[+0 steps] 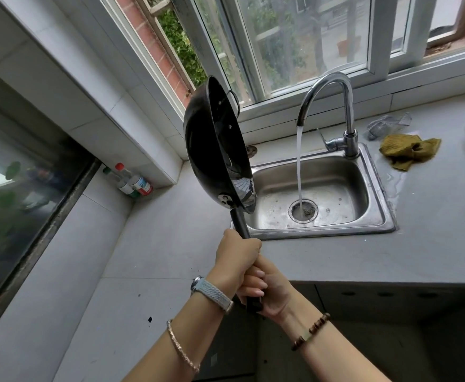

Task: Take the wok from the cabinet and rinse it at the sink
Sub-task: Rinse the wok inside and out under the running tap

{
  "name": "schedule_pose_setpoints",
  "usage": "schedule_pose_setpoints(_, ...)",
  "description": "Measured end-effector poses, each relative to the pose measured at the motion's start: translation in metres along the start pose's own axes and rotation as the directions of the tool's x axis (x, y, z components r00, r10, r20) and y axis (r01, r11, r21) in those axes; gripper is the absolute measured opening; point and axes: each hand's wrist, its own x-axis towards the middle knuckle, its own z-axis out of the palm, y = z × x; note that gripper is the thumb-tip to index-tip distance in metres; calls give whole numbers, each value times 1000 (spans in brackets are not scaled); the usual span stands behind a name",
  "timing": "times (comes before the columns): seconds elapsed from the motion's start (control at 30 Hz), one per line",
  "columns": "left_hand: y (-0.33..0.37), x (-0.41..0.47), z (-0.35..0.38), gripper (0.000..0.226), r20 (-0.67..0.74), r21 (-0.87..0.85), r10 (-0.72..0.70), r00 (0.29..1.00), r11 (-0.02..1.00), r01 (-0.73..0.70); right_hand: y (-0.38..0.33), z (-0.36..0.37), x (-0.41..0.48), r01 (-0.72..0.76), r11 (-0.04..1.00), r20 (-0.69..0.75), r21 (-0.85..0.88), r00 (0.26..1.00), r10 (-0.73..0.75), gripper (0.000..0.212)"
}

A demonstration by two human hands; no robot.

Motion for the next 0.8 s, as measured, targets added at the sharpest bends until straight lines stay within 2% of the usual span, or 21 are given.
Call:
schedule_pose_setpoints(0.13,0,-2,2,34,7,4,5,1000,1000,-5,0,-1,-3,10,1000,8,-2,1000,-10,56)
schedule_pose_setpoints(0.2,-1,-2,4,28,18,13,-3,1000,1000,2,0,-3,-5,8,1000,6,-10,1000,-8,55)
schedule_pose_setpoints(0.43,1,-4,11,19,80,10,-45,996,999,44,-7,0,-14,29,999,-152,-20,988,-32,44)
schedule_pose_setpoints(0.57,9,-6,16,24,180,-43,-113,977,991,123,-16,8,-19,64,990,-209,-126,974,-90,34)
schedule_pose_setpoints(0.7,15,-3,25,13,302,-103,-121,946,982,158,-27,8,-24,99,969,-311,-227,935,-169,32)
schedule_pose_setpoints(0.8,19,0,36,24,376,-81,-178,909,971,224,-37,6,-29,84,935,-368,-344,904,-217,28)
